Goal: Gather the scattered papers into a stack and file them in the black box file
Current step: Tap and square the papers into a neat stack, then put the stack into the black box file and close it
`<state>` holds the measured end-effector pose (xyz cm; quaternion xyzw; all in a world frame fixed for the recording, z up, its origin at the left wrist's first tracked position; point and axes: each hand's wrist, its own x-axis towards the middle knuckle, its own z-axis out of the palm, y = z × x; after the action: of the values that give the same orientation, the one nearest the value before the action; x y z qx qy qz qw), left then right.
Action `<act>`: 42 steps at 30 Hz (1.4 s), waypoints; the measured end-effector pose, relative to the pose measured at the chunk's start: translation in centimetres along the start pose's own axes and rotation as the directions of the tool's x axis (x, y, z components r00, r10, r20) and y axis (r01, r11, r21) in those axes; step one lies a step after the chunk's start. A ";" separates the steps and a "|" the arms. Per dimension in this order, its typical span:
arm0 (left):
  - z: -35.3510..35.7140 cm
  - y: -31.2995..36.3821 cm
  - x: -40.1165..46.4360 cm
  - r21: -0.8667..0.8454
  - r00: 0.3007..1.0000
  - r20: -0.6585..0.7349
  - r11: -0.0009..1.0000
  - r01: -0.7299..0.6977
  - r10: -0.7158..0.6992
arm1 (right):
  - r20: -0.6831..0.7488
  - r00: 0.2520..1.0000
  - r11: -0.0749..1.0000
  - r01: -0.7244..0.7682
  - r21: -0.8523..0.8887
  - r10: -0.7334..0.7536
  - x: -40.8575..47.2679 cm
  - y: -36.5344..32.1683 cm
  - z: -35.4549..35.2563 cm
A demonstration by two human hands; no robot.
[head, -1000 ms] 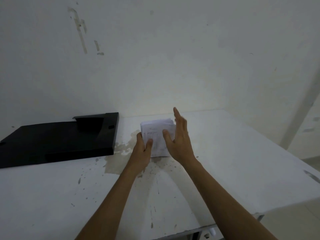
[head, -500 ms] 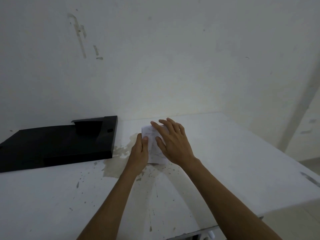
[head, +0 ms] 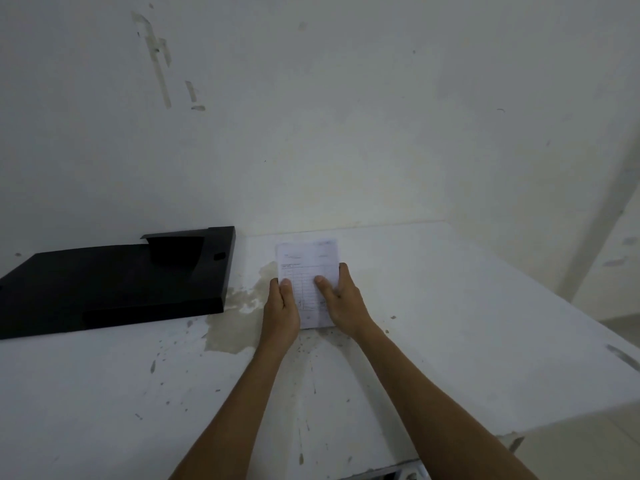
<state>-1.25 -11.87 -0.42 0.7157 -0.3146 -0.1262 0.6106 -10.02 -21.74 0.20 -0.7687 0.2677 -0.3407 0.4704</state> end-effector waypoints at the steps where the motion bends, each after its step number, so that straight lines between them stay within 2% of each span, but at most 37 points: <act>1: -0.1 0.1 0.2 0.036 0.999 -0.033 0.999 -0.014 0.015 | -0.024 1.000 1.000 0.001 0.003 -0.001 0.2 -0.1 0.1; 5: -1.0 0.5 0.9 0.114 0.993 -0.082 0.990 -0.079 0.089 | -0.017 1.000 0.996 0.018 0.086 -0.017 0.9 -0.9 0.4; 11: -2.3 1.1 1.3 0.014 0.995 -0.078 0.998 -0.062 0.063 | 0.006 0.999 0.987 0.039 0.158 -0.040 0.6 -2.2 1.0; 13: -3.0 1.6 1.2 -0.059 0.998 -0.054 0.998 -0.019 0.016 | 0.083 0.995 0.990 0.037 0.133 -0.048 0.7 -2.3 0.3; 16: -4.8 2.1 2.2 -0.115 0.998 -0.042 0.993 0.038 -0.043 | 0.284 0.959 0.995 -0.020 0.093 -0.007 0.7 -2.8 -0.9; 18: -5.4 2.2 2.6 -0.088 0.999 -0.021 0.995 0.043 -0.045 | 0.308 0.951 0.995 -0.047 0.091 0.016 0.6 -3.0 -1.4; 21: -5.4 2.6 2.4 -0.128 0.984 -0.168 0.991 0.044 -0.066 | 0.261 0.960 0.963 -0.160 0.218 0.101 0.5 -3.0 -1.6; 23: -5.4 2.9 2.1 -0.218 0.952 -0.284 0.975 0.049 -0.111 | 0.284 0.942 0.892 -0.275 0.359 0.177 0.3 -2.8 -1.3; 25: -5.8 2.9 1.7 -0.291 0.933 -0.326 0.955 0.054 -0.152 | 0.303 0.934 0.812 -0.324 0.486 0.191 0.1 -2.7 -1.0; 27: -6.7 2.7 1.4 -0.288 0.932 -0.333 0.957 0.044 -0.143 | 0.290 0.945 0.842 -0.278 0.462 0.152 0.3 -2.9 -1.0; 29: -8.3 2.5 1.5 -0.067 0.937 -0.349 0.997 -0.023 -0.002 | 0.330 0.939 0.916 -0.213 0.340 0.096 0.7 -3.5 -1.6; 30: -9.3 2.3 1.8 0.107 0.941 -0.319 0.991 -0.080 0.111 | 0.375 0.924 0.943 -0.187 0.276 0.073 0.9 -3.9 -1.9; 32: -11.1 2.6 2.6 0.353 0.962 -0.116 0.916 -0.192 0.246 | 0.479 0.877 0.977 -0.133 0.167 0.037 1.2 -5.0 -2.3; 34: -12.1 3.6 2.7 0.451 0.971 0.177 0.864 -0.225 0.160 | 0.531 0.847 0.992 -0.087 0.095 0.024 1.4 -5.9 -2.0; 36: -12.3 4.1 2.5 0.497 0.937 0.348 0.843 -0.207 0.025 | 0.507 0.862 0.995 -0.063 0.084 0.012 1.5 -6.4 -1.4; 39: -12.7 3.5 2.5 0.452 0.935 0.354 0.875 -0.171 0.000 | 0.386 0.922 0.984 -0.089 0.153 0.023 1.7 -6.6 -0.3; 42: -13.2 2.6 2.7 0.218 0.989 0.149 0.974 -0.058 0.025 | 0.275 0.954 0.912 -0.218 0.346 0.124 2.1 -6.7 1.5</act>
<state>7.56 -3.16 5.59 0.7614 -0.3852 -0.1293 0.5051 -6.94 -19.64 6.38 -0.6750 0.2042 -0.2442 0.6656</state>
